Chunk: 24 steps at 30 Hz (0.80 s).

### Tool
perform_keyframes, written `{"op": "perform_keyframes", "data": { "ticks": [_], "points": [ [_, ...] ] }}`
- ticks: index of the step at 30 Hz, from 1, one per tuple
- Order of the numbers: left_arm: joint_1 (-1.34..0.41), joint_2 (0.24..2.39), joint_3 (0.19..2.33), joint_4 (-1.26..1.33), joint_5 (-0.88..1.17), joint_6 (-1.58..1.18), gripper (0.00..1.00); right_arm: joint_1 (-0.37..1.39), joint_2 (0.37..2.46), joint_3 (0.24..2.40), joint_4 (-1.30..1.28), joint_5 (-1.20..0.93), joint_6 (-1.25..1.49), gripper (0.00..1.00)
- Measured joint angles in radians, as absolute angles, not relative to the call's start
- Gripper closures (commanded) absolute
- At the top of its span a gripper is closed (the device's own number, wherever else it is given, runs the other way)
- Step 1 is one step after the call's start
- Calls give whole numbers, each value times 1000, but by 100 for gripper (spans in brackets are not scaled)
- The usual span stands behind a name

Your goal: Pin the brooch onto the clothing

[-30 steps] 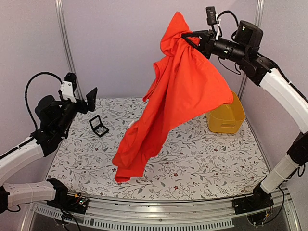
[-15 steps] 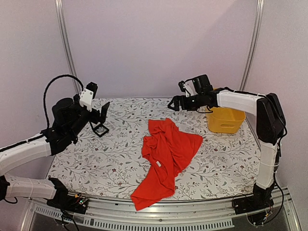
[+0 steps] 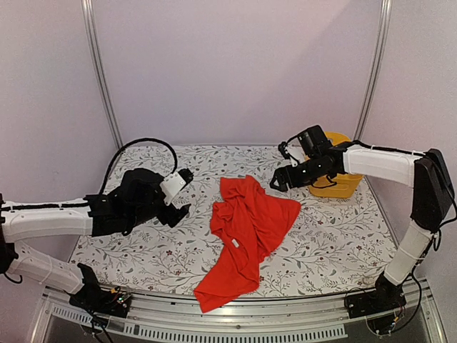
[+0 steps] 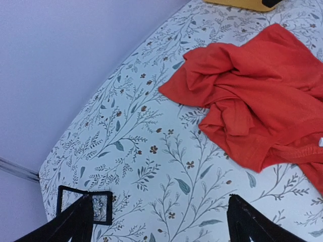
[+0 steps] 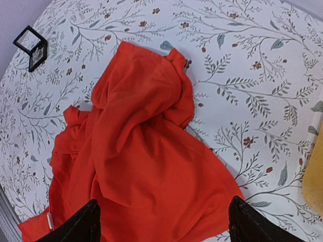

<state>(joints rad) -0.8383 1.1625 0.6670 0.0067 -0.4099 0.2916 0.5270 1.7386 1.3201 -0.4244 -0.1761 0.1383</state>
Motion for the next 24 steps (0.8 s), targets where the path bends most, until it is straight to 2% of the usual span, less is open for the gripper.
{"op": "perform_keyframes", "data": {
  "ticks": [6, 10, 13, 16, 21, 24],
  "points": [
    [-1032, 1294, 677, -123, -337, 257, 13, 575, 1696, 1145, -481, -191, 152, 32],
    [-1137, 1358, 616, -102, -315, 268, 12, 584, 1699, 1117, -491, -174, 153, 34],
    [-1163, 1440, 591, -101, -331, 286, 12, 591, 1750, 1116, -492, -158, 153, 34],
    [-1158, 1479, 592, -78, -357, 309, 12, 593, 1844, 1132, -500, -139, 150, 43],
    [-1114, 1439, 593, -32, -357, 348, 10, 596, 2028, 1385, -569, -72, 123, 60],
    [-1083, 1375, 593, -3, -374, 354, 8, 594, 2175, 1613, -624, -19, 83, 64]
  ]
}}
